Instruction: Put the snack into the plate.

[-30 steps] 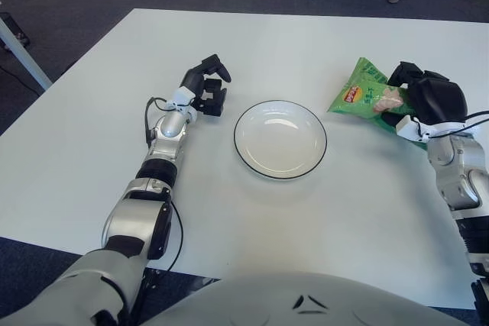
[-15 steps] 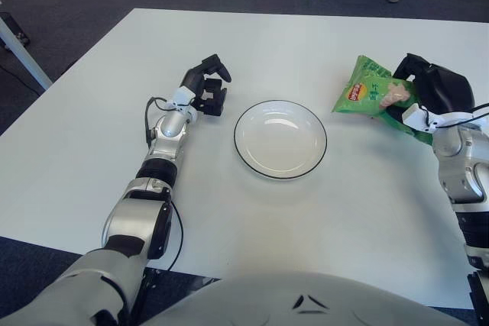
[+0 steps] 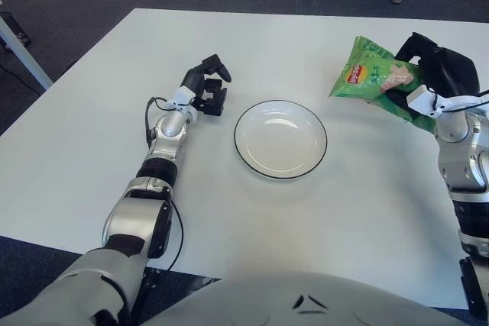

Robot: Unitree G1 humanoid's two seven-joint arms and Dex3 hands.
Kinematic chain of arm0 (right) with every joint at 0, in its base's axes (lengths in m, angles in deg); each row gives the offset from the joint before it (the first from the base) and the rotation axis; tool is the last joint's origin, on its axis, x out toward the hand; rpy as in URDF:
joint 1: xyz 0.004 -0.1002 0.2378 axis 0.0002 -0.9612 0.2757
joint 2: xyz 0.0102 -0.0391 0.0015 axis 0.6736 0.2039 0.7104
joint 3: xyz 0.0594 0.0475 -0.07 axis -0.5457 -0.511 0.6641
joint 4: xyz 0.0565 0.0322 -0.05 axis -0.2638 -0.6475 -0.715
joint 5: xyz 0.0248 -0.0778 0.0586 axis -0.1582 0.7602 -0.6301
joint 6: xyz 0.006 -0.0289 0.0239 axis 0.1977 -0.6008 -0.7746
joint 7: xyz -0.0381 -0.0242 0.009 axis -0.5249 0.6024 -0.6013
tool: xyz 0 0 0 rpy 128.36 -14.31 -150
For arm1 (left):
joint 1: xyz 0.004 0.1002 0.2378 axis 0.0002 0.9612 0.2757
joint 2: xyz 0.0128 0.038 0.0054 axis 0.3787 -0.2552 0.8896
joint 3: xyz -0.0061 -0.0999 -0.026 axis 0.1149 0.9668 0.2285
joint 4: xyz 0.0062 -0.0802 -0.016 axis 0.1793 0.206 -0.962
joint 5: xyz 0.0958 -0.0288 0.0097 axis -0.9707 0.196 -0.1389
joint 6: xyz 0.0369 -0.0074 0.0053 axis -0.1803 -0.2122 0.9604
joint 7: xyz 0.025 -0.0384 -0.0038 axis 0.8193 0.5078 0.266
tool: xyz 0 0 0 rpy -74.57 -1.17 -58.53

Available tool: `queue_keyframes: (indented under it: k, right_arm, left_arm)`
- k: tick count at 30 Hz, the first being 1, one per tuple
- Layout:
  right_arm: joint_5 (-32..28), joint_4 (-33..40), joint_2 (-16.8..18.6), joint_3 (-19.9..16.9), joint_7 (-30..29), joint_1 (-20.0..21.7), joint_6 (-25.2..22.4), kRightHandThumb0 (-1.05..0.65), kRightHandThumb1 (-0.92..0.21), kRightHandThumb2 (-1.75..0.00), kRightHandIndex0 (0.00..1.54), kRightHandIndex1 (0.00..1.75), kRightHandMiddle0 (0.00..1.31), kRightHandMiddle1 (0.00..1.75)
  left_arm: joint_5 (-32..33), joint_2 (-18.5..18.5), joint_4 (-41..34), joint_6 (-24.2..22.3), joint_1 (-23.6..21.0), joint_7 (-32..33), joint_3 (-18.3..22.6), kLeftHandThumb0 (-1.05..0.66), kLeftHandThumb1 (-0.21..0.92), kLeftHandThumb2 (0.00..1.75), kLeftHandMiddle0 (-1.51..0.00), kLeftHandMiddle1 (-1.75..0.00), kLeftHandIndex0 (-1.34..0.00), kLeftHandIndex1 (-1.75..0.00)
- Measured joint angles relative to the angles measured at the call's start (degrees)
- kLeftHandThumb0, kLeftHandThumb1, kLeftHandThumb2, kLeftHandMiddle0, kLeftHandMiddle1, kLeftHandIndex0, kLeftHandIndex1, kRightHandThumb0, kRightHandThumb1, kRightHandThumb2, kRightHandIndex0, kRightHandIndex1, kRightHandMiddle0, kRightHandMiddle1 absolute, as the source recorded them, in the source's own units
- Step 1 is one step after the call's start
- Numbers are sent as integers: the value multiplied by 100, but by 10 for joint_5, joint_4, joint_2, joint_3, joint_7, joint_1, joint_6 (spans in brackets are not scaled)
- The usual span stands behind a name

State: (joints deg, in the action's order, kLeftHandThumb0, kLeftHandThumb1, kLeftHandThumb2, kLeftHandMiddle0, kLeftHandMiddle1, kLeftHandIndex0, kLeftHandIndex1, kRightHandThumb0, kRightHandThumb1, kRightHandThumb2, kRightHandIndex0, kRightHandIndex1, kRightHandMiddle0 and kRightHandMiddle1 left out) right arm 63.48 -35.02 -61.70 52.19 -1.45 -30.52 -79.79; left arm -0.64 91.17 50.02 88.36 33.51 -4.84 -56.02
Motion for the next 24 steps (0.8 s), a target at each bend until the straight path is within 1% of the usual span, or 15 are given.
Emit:
queue_keyframes:
  k: [2,3,6,10,14,19,24]
  right_arm:
    - [-2,0,4,1,0,12,2,0,-4,-159,88,160,58,175]
    - [-2,0,10,5,0,38,6,0,-2,-160,89,160,59,175]
    - [4,0,10,15,0,47,11,0,-1,-164,87,166,61,175]
    - [8,2,11,38,0,63,42,0,0,-166,86,169,61,175]
    - [10,6,13,52,0,82,67,0,1,-169,86,172,63,175]
    - [26,11,24,70,3,107,69,0,5,-174,88,174,66,175]
    - [26,11,34,84,14,119,76,0,4,-173,88,174,66,175]
  left_arm:
    - [0,0,1,0,0,0,0,-46,38,124,-127,-175,-56,-175]
    - [0,-1,1,0,-2,0,0,-46,38,124,-127,-175,-57,-175]
    - [0,-1,3,0,-2,0,0,-46,38,123,-126,-175,-56,-175]
    - [2,-1,8,-1,-4,0,1,-46,39,123,-125,-175,-56,-175]
    - [2,-2,11,-1,-7,0,2,-45,39,122,-125,-175,-55,-175]
    - [3,-3,12,-2,-7,-1,2,-45,39,122,-125,-175,-55,-175]
    - [3,-4,12,-7,-8,-1,2,-45,39,122,-125,-175,-55,-175]
